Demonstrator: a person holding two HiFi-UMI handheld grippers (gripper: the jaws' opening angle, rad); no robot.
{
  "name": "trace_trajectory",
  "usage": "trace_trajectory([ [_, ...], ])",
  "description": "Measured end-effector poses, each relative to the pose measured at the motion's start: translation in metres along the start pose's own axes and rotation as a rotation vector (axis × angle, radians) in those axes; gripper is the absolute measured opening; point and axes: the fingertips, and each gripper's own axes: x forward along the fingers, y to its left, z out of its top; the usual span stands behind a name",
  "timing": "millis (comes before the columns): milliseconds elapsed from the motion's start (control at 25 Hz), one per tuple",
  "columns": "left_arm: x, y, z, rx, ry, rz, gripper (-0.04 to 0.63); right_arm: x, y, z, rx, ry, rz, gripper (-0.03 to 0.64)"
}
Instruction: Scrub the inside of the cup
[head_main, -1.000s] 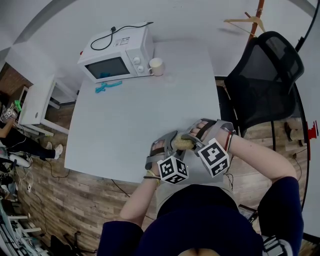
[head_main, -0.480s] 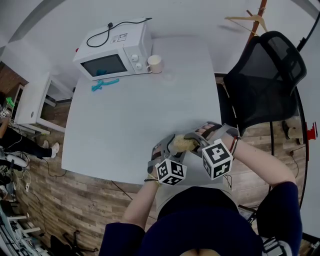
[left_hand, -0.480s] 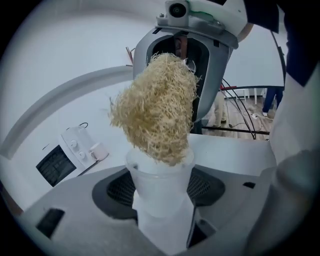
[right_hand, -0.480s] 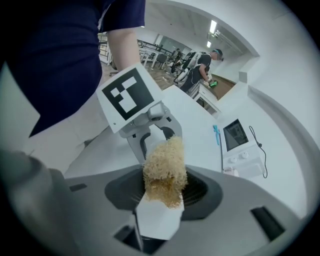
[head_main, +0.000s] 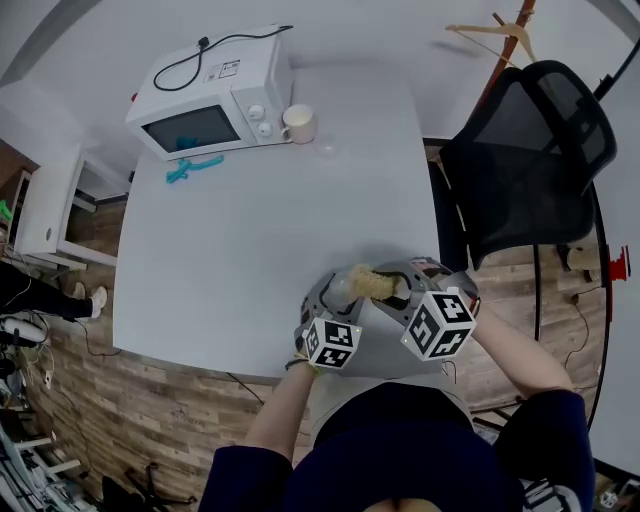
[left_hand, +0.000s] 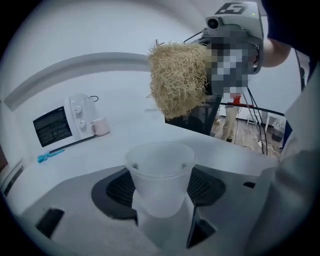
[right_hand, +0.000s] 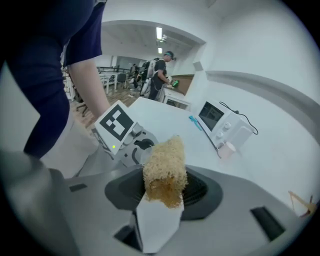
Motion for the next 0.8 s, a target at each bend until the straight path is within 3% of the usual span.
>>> trace_trajectory([
  [400, 0.015, 0.007, -0.004, -0.094, -0.062, 0.007, 0.285, 0.009, -0.011, -0.013, 0.552, -0.182, -0.081, 0.179],
  [800, 0.016, 0.01, -0.015, -0.126, -0.014, 0.013, 0.311, 0.003, -0.017, -0.018, 0.668, -0.233, -0.136, 0.179],
])
